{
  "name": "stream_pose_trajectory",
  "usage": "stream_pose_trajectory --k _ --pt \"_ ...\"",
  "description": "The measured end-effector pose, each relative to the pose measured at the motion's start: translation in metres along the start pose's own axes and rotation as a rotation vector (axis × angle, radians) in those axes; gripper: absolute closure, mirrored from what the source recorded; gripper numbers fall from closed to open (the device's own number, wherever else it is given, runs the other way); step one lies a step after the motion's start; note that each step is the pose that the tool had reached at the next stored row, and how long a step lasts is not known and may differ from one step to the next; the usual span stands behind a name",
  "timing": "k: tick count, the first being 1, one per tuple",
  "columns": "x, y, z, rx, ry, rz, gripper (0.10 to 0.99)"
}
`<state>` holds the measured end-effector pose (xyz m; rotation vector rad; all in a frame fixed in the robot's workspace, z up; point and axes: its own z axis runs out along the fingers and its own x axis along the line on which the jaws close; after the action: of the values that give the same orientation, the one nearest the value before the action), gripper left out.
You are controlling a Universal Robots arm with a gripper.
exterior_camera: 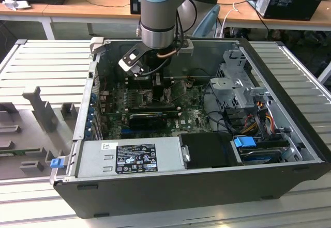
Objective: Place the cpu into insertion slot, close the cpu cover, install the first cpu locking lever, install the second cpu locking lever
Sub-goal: 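Place the cpu into insertion slot, then close the cpu cover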
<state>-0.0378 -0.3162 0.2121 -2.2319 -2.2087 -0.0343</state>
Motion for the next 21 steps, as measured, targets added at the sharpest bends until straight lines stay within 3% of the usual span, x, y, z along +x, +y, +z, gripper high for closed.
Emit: stream_pose_trajectory --k 2,5,6,8,9,10,12,21 --pt "0.0002 0.0001 -0.0037 0.000 -0.0130 0.000 0.490" --pt "0.0001 0.0001 -0.0064 0.000 -0.0334 0.000 0.682" --pt "0.0001 0.0001 -0.0068 0.000 -0.0397 -0.001 0.682" --pt "0.0001 0.0001 -0.0074 -0.001 -0.0486 -0.001 0.804" --pt "0.0000 0.0001 -0.0076 0.000 -0.0499 -0.001 0.859" --pt "0.0001 0.0002 -0.0078 -0.001 -0.0502 -0.001 0.859" --pt "0.0001 0.0001 -0.0084 -0.001 -0.0503 -0.001 0.980" --pt "0.0003 0.0003 -0.0192 -0.001 -0.0504 -0.001 0.980"
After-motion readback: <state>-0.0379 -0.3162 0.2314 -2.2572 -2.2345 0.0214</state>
